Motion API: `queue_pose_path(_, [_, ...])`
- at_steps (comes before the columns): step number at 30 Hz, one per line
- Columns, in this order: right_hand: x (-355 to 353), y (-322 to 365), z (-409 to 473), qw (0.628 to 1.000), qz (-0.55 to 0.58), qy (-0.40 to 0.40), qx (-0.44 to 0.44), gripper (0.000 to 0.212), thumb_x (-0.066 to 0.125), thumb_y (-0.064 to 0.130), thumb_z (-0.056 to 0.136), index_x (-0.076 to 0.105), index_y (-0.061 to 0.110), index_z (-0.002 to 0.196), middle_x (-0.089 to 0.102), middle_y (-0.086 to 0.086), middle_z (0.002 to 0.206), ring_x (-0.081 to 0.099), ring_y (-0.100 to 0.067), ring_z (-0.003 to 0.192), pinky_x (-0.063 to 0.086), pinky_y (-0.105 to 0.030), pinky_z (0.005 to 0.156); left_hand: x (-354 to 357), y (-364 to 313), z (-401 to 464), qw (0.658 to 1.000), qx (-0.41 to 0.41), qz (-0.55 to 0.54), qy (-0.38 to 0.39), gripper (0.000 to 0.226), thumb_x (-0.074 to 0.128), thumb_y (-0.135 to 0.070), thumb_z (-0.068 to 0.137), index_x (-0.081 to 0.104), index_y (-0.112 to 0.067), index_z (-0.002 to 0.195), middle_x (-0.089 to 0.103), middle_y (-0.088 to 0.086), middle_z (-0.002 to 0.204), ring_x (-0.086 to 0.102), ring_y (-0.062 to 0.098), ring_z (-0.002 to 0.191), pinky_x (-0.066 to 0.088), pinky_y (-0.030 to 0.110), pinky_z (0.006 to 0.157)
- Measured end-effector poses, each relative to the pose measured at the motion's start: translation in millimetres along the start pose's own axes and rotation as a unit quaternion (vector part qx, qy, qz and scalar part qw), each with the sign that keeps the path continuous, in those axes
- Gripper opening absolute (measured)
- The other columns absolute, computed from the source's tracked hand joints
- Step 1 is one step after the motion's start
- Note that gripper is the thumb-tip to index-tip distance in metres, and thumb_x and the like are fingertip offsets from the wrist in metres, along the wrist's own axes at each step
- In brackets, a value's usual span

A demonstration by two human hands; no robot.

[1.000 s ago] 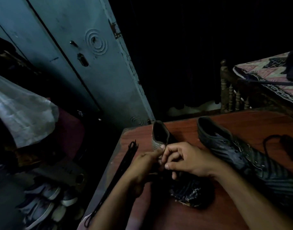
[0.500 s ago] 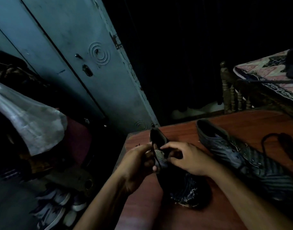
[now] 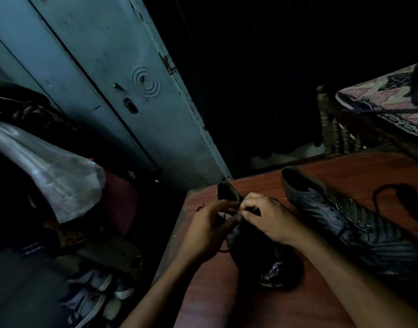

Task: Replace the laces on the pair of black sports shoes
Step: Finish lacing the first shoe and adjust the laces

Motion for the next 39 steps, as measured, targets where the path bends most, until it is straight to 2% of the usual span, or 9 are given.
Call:
queue_pose_path(3, [-2, -3, 0, 1.0, -0.001, -0.004, 0.012, 0.01, 0.072, 0.021, 0.091, 0.07, 0.03, 0.095, 0.059, 0.009, 0.096, 0.059, -0.004, 0.082, 0.044, -0.018, 0.073, -17, -3, 1, 0.992, -0.001, 0.115, -0.049, 0.008, 0.074, -0.021, 0.095, 0.081, -0.021, 0.098, 0.074, -0.012, 0.085, 0.065, -0.005, 0.074, 0.045, 0.012, 0.061])
queue_pose_path(6, [3, -9, -1, 0.999, -0.05, 0.002, 0.014, 0.019, 0.076, 0.021, 0.089, 0.071, 0.027, 0.107, 0.052, 0.011, 0.095, 0.057, -0.007, 0.072, 0.04, -0.013, 0.067, -11, -1, 0, 0.981, -0.017, 0.187, 0.051, 0.014, 0.068, -0.023, 0.098, 0.079, -0.017, 0.094, 0.068, -0.013, 0.077, 0.059, -0.012, 0.067, 0.037, 0.007, 0.057])
queue_pose_path(11, [13, -11, -2, 0.995, -0.101, 0.007, 0.0, 0.011, 0.067, 0.025, 0.096, 0.073, 0.021, 0.103, 0.048, 0.007, 0.093, 0.05, -0.007, 0.078, 0.032, -0.021, 0.068, -4, 10, -27, 0.96, -0.187, -0.121, 0.168, 0.03, 0.056, -0.024, 0.106, 0.072, -0.011, 0.085, 0.052, -0.005, 0.067, 0.039, 0.007, 0.053, 0.028, 0.02, 0.047])
queue_pose_path(17, [1, -14, -4, 0.996, -0.064, -0.053, 0.022, 0.015, 0.061, 0.028, 0.099, 0.069, 0.018, 0.092, 0.049, 0.004, 0.082, 0.053, -0.014, 0.079, 0.034, -0.029, 0.065, -32, -19, -31, 0.918, -0.101, -0.361, 0.13, 0.024, 0.054, -0.021, 0.102, 0.061, -0.003, 0.088, 0.058, 0.014, 0.085, 0.059, 0.022, 0.081, 0.053, 0.029, 0.078])
queue_pose_path(24, [-14, -24, -6, 0.984, -0.063, -0.148, 0.073, 0.019, 0.062, 0.028, 0.097, 0.069, 0.018, 0.082, 0.058, 0.002, 0.083, 0.055, -0.013, 0.074, 0.033, -0.02, 0.062, -78, -24, -19, 0.888, -0.028, -0.458, 0.029, 0.018, 0.06, -0.027, 0.093, 0.06, -0.013, 0.081, 0.054, 0.011, 0.087, 0.06, 0.025, 0.088, 0.045, 0.047, 0.095])
queue_pose_path(29, [-18, -19, -6, 0.983, -0.016, -0.176, 0.04, 0.015, 0.067, 0.023, 0.092, 0.064, 0.024, 0.077, 0.054, 0.006, 0.084, 0.057, -0.014, 0.083, 0.046, -0.035, 0.073, -82, -13, -14, 0.946, -0.054, -0.319, -0.015, 0.029, 0.053, -0.028, 0.105, 0.066, -0.015, 0.083, 0.045, 0.004, 0.071, 0.035, 0.02, 0.061, 0.028, 0.03, 0.055])
queue_pose_path(32, [-21, -4, -5, 0.985, 0.011, -0.175, 0.006, 0.015, 0.07, 0.016, 0.09, 0.069, 0.028, 0.082, 0.064, 0.009, 0.089, 0.055, -0.013, 0.092, 0.041, -0.022, 0.079, -70, -14, -11, 0.985, -0.049, -0.167, 0.017, 0.03, 0.055, -0.032, 0.106, 0.069, -0.015, 0.086, 0.043, 0.009, 0.07, 0.033, 0.02, 0.059, 0.017, 0.036, 0.056])
queue_pose_path(36, [-19, -3, 1, 0.961, 0.235, -0.142, 0.029, 0.023, 0.057, 0.011, 0.096, 0.074, 0.025, 0.09, 0.075, 0.004, 0.092, 0.068, -0.011, 0.094, 0.05, -0.024, 0.085, -62, -22, -8, 0.999, -0.011, -0.017, 0.025, 0.014, 0.064, -0.029, 0.101, 0.076, -0.023, 0.097, 0.074, -0.006, 0.084, 0.07, 0.006, 0.079, 0.052, 0.024, 0.071])
queue_pose_path(39, [-26, 1, 2, 0.902, 0.407, -0.138, 0.037, 0.023, 0.048, 0.0, 0.097, 0.068, 0.003, 0.087, 0.069, -0.012, 0.071, 0.065, -0.02, 0.069, 0.052, -0.025, 0.072, -61, -20, -2, 0.993, 0.052, 0.108, -0.006, 0.014, 0.063, -0.026, 0.102, 0.076, -0.024, 0.106, 0.073, -0.012, 0.098, 0.069, 0.002, 0.092, 0.056, 0.028, 0.081])
Point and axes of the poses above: each hand's wrist, its own z-axis towards the middle knuckle, its own x-axis out of the palm, y = z × x, the point moved 9 cm from there along z, towards the middle knuckle
